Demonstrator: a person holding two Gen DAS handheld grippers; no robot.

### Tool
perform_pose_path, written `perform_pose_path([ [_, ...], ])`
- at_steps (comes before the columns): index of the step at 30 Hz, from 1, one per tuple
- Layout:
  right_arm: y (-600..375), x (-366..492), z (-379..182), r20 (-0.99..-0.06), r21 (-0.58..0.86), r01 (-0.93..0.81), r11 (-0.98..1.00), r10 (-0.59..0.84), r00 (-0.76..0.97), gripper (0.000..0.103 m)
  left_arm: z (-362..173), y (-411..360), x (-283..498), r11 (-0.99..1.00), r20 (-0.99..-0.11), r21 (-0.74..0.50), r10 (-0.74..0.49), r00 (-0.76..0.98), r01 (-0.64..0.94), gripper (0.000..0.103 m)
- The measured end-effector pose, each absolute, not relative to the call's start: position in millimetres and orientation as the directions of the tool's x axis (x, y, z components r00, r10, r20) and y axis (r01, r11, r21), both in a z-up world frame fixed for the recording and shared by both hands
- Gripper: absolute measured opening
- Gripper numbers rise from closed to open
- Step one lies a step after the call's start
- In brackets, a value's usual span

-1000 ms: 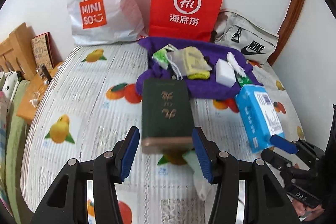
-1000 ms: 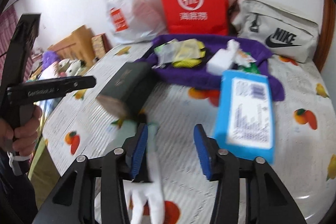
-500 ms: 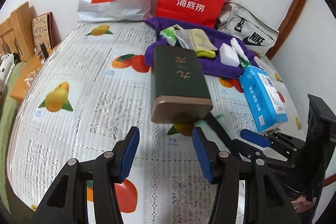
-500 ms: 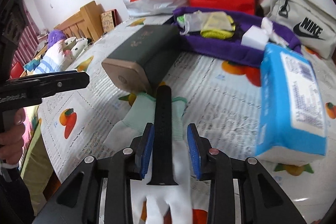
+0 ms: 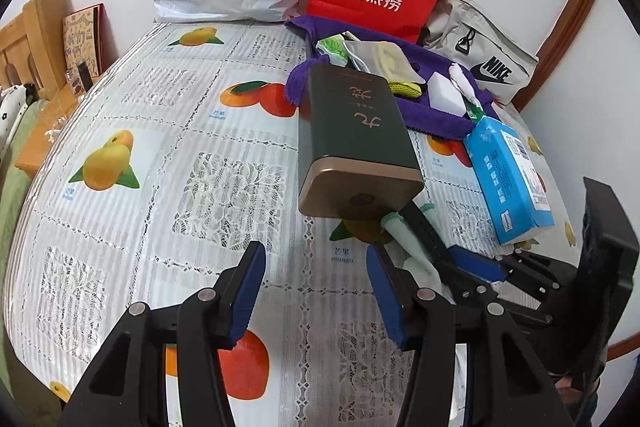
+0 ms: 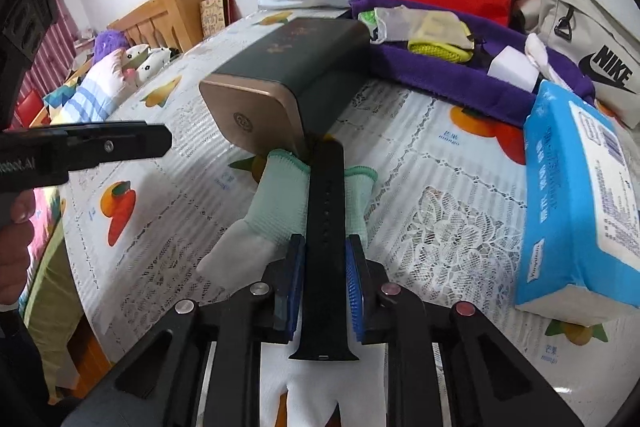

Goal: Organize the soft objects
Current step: 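Grasp the black watch strap with the right tool, then grasp the green-cuffed white glove with the left tool while the right tool holds the strap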

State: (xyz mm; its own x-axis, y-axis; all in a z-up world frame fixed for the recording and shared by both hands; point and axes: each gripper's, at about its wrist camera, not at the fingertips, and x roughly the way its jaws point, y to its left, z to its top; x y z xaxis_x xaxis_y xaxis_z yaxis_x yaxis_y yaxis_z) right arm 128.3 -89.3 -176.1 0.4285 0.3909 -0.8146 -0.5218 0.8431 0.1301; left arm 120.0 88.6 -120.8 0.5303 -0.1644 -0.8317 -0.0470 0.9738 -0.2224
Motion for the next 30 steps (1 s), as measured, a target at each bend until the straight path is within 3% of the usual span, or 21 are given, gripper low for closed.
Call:
perform_pose_path([
  [9, -113.1, 110.8, -148.2, -0.778, 0.127, -0.504, 0.854, 0.401, 0.484, 0.020, -117.8, 75.3, 112.8, 0.974, -0.829, -0.227, -0.182, 0.528, -0.022, 0.051],
  [18, -171.2, 70.8, -145.5, -0.789, 0.077, -0.423, 0.903, 0.315, 0.527, 0.020, -132.2, 32.9, 111.5, 0.960, -0.835, -0.273, -0.266, 0.482, 0.057, 0.056],
  [22, -197.8, 51.5, -154.5, -0.803, 0.053, -0.374, 0.926, 0.262, 0.535, 0.020, -142.1, 12.6, 116.3, 0.951, -0.837, -0.296, -0.304, 0.455, 0.091, 0.066],
  [27, -227.3, 45.2, -170.6, -0.813, 0.061, -0.291, 0.955, 0.217, 0.541, 0.020, -155.2, -14.6, 125.4, 0.954, -0.858, -0.275, -0.301, 0.416, 0.123, 0.068],
  [30, -234.7, 47.6, -179.4, -0.813, 0.064, -0.258, 0.964, 0.200, 0.547, 0.021, -161.5, -30.1, 128.2, 0.962, -0.874, -0.237, -0.273, 0.403, 0.139, 0.075],
])
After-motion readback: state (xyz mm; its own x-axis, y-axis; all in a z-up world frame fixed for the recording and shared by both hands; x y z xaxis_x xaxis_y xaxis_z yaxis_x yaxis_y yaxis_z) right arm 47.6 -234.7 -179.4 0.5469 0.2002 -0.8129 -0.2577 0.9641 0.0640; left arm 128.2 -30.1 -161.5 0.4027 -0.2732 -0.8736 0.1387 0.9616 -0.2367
